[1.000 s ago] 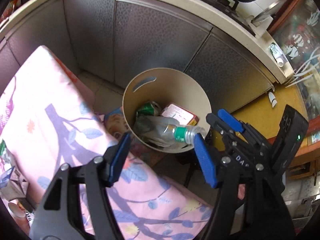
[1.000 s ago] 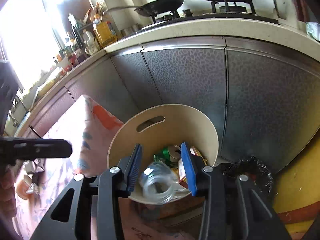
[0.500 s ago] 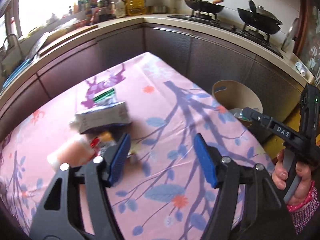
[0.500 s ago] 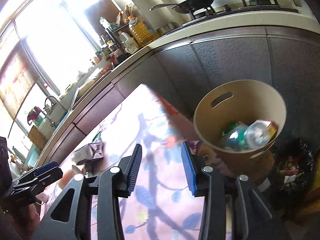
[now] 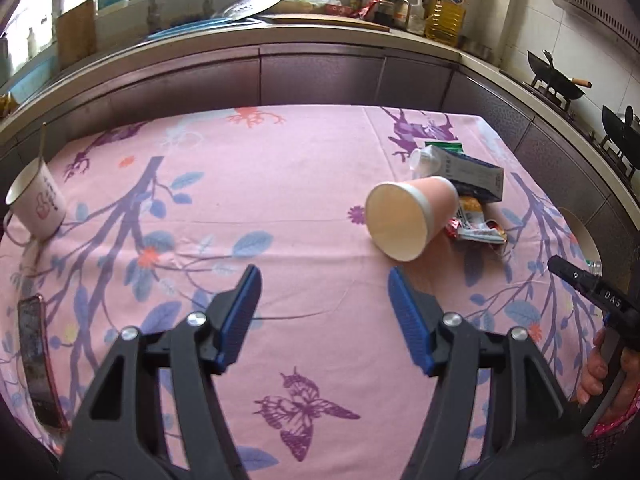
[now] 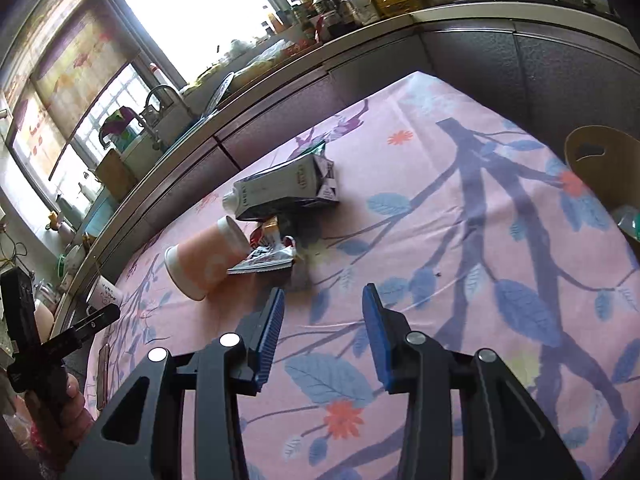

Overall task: Collect trash
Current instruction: 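Reach the left tool to the pink paper cup while the right tool reaches the red wrapper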

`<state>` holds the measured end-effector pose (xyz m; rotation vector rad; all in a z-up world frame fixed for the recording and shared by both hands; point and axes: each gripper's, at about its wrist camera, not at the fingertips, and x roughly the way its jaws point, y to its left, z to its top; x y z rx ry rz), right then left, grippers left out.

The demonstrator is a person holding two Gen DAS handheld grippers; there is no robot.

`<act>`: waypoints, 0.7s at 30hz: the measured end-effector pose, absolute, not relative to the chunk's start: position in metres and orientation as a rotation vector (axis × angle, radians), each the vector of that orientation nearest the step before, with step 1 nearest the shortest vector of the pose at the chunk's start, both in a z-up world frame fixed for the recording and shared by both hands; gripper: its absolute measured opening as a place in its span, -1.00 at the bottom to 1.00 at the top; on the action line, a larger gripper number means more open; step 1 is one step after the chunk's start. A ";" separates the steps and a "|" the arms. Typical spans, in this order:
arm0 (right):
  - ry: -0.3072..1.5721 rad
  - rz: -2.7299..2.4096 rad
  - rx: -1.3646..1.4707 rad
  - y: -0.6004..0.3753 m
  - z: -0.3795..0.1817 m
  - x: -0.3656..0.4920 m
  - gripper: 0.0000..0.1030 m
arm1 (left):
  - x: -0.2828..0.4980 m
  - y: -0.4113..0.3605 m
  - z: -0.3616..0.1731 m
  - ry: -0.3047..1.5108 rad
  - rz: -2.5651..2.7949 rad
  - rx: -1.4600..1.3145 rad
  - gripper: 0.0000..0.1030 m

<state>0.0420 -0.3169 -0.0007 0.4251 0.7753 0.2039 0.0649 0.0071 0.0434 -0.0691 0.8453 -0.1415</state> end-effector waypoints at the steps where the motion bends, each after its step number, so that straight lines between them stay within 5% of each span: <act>1: 0.776 0.208 0.404 -0.310 0.001 0.045 -0.26 | 0.066 0.009 0.042 0.846 -0.154 -0.080 0.23; 12: 0.813 0.219 0.363 -0.286 -0.002 0.072 -0.26 | 0.112 -0.043 0.041 0.824 -0.336 -0.004 0.44; 21: 0.853 0.288 0.290 -0.270 -0.012 0.090 -0.26 | 0.142 -0.059 0.016 0.924 -0.426 -0.133 -0.03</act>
